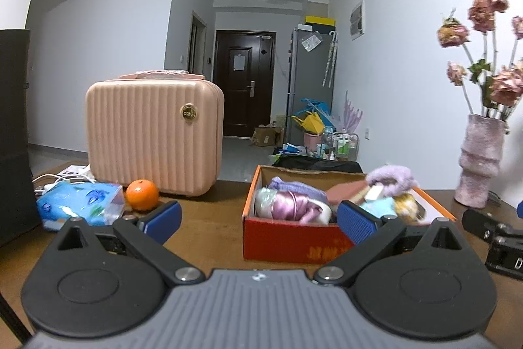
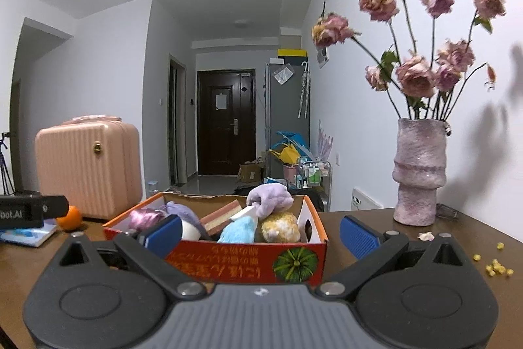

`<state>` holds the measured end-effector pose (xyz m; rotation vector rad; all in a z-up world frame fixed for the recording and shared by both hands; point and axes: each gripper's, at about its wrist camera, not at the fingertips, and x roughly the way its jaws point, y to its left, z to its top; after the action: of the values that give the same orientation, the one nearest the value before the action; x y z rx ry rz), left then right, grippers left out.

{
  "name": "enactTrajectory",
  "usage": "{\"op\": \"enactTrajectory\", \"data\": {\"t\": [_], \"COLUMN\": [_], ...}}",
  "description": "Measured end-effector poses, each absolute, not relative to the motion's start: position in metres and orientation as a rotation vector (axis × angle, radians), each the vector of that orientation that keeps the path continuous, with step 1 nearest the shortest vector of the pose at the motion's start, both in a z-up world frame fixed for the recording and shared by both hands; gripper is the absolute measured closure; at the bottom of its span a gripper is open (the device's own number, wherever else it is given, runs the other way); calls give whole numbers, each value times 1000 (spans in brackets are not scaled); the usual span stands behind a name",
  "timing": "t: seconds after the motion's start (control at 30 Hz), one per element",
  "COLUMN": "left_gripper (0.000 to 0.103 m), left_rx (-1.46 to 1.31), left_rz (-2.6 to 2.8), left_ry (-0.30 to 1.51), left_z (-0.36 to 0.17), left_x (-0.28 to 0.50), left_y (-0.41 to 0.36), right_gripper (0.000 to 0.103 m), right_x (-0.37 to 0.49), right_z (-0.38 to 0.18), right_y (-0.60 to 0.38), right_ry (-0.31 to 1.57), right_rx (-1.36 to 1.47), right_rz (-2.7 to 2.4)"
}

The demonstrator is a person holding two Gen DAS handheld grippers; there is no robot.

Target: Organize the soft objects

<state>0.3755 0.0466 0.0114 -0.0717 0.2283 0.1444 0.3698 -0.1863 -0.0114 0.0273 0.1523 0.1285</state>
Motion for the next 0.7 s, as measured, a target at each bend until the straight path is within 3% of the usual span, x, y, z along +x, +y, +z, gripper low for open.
{"op": "enactTrajectory", "data": {"t": [0.7], "left_gripper": [0], "left_rx": [-17], "left_rz": [32], "left_ry": [164], "left_z": [-7], "left_x": [149], "left_y": [37], "right_gripper": [0], "right_x": [149], "right_z": [-7], "right_y": [-223], "right_ry": [156], "right_rx": [-32], "right_rz": [154]}}
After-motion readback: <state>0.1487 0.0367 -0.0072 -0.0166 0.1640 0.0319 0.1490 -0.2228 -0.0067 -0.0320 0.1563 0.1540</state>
